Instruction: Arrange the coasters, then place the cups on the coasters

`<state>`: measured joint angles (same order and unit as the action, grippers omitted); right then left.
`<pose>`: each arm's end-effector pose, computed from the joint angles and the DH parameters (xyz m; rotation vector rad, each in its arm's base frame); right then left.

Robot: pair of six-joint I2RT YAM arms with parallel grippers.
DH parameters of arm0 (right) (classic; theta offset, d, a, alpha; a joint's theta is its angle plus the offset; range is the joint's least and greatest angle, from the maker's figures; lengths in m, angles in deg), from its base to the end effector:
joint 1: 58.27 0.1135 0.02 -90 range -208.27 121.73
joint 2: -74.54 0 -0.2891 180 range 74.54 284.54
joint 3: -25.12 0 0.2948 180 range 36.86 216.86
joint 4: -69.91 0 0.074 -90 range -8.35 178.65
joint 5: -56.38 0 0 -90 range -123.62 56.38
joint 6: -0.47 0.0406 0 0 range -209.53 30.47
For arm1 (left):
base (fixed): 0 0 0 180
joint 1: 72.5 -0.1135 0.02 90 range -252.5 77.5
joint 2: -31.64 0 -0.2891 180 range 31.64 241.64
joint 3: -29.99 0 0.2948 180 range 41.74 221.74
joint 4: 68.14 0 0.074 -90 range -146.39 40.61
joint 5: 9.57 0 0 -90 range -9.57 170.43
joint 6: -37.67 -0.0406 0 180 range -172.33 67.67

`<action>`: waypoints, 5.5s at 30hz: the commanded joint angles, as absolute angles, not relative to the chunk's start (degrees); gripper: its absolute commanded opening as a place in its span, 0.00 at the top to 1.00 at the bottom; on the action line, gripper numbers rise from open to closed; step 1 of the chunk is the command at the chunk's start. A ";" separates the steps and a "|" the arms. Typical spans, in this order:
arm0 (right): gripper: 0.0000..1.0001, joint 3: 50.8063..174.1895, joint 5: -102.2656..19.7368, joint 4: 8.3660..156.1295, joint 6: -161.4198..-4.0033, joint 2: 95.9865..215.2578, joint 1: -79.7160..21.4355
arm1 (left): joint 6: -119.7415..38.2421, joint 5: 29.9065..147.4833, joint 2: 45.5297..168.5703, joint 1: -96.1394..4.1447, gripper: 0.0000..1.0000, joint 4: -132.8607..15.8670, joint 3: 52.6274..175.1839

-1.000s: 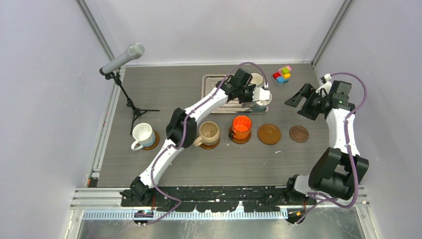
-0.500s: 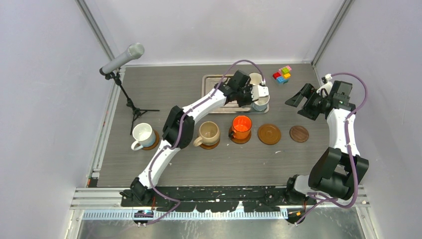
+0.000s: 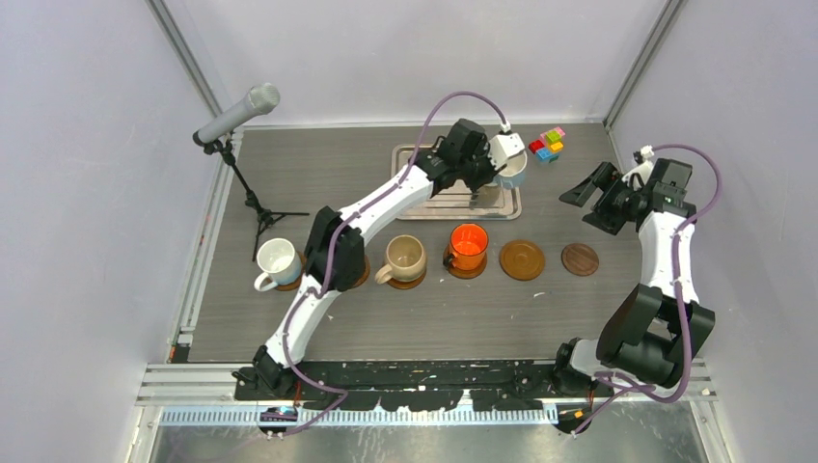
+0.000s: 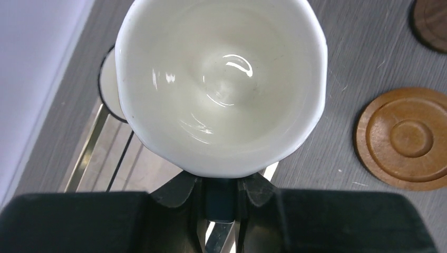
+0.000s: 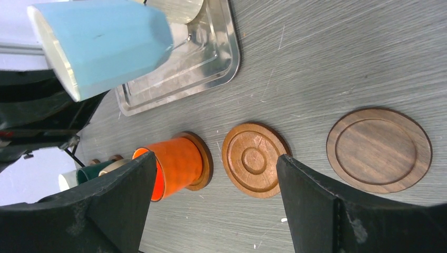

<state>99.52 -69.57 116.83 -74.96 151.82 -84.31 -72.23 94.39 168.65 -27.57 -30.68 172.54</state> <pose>0.2978 -0.1190 0.2991 0.5442 2.2608 0.6610 0.4328 -0.4456 0.2791 1.2748 1.7352 -0.5152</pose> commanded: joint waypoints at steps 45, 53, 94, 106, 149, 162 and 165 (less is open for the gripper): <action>0.11 101.50 -73.70 117.50 -72.95 152.50 -90.86 | -47.74 75.64 159.38 -9.16 1.00 -22.73 164.44; 0.11 102.08 -73.51 118.83 -74.06 152.58 -90.87 | -47.11 76.83 162.18 -9.13 1.00 -22.07 166.98; 0.11 101.81 -74.47 118.30 -73.70 153.47 -90.87 | -46.70 78.78 161.91 -8.59 0.64 -23.47 162.20; 0.11 101.73 -74.74 118.30 -73.78 153.10 -90.87 | -45.57 80.03 157.55 -8.25 0.24 -22.03 158.98; 0.12 140.89 -15.25 123.39 -59.22 185.33 -41.51 | -52.85 78.56 116.70 -29.99 0.00 -19.71 130.18; 0.14 149.52 -12.89 127.02 -55.81 197.08 -39.90 | -52.59 78.88 113.60 -31.83 0.00 -18.26 127.47; 0.15 150.24 -13.10 127.01 -56.57 198.56 -39.90 | -52.59 78.96 113.45 -32.11 0.00 -18.20 127.00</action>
